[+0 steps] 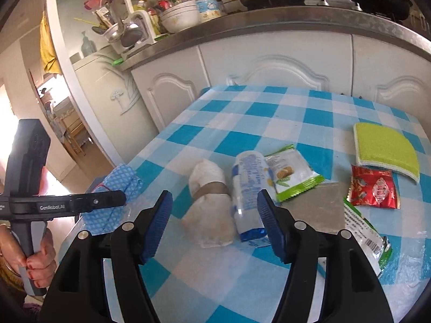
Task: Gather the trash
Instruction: 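Hold the blue cloth roll in the left tool while the right tool grasps the white rolled towel, then carry the blue cloth and white towel over the red bucket and open both tools, then move both tools back over the table toward the bottle and packets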
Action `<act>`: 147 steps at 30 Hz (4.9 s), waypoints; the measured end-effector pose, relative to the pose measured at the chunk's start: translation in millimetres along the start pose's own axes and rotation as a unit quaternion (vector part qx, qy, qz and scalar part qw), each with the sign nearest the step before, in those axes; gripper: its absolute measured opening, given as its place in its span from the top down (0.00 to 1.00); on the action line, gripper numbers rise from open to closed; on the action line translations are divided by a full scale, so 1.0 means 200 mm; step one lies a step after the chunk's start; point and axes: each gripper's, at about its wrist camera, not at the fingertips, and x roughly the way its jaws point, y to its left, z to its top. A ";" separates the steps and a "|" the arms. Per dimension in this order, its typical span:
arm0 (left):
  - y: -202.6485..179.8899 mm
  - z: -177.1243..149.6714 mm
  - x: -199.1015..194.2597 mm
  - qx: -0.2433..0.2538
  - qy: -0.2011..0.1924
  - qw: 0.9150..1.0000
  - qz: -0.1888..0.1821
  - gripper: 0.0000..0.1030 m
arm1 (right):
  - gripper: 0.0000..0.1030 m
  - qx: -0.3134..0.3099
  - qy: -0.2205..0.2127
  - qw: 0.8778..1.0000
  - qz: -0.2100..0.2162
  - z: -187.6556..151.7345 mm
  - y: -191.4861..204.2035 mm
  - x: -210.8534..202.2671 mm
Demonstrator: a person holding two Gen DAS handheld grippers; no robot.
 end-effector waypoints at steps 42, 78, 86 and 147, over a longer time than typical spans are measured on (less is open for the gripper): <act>0.80 -0.13 -0.43 -0.116 -0.066 0.991 0.029 0.72 | 0.68 -0.048 0.073 0.993 0.085 0.09 0.74 0.27; 1.03 -0.20 -0.44 -0.134 -0.090 0.982 0.102 0.11 | 0.13 0.007 0.001 0.997 0.074 0.07 0.72 0.25; 0.88 -0.18 -0.51 -0.136 -0.148 0.979 0.044 0.11 | 0.11 0.009 -0.054 0.997 0.058 0.05 0.60 0.12; -0.53 -0.10 0.05 0.066 -0.037 0.996 -0.043 0.04 | 0.04 0.277 -0.193 0.941 -0.018 -0.28 -0.87 -0.63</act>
